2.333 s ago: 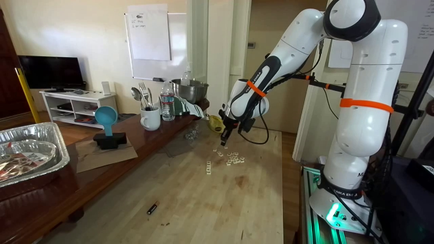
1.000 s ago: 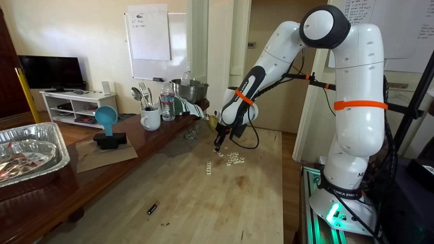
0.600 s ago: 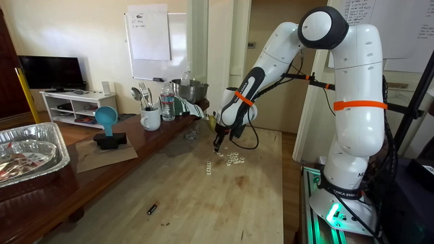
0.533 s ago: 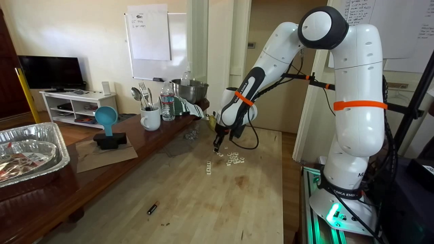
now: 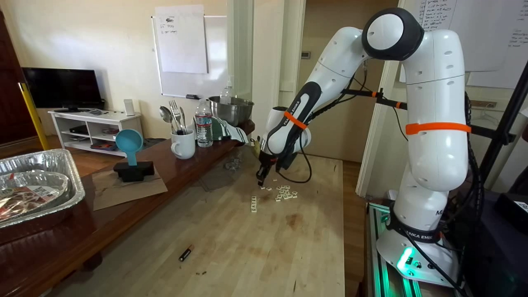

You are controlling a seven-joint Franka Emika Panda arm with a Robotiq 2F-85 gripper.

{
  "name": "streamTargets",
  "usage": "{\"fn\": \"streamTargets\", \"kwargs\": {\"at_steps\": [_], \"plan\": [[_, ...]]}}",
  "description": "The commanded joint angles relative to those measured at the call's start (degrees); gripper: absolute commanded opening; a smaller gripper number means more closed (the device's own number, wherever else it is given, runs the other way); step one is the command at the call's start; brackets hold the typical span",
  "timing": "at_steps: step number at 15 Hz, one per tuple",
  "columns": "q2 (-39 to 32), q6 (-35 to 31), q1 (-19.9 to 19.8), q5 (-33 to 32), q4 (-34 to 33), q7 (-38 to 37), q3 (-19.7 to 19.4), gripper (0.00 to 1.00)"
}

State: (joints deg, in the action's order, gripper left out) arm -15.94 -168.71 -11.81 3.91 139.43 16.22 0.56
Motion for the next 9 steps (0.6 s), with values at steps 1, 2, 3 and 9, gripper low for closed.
{"fn": "streamTargets", "kwargs": {"at_steps": [1,2,3,9], "plan": [[-2.05,-0.01,1.12,1.37,-0.64,-4.06,0.7,0.0],[-2.01,0.12,1.36,1.61,-0.58,-4.97,0.85,0.0],[-2.04,0.0,1.63,1.88,-0.55,-6.01,0.91,0.0],[-2.02,0.43,2.63,4.48,-0.65,-10.85,1.46,0.0]]}}
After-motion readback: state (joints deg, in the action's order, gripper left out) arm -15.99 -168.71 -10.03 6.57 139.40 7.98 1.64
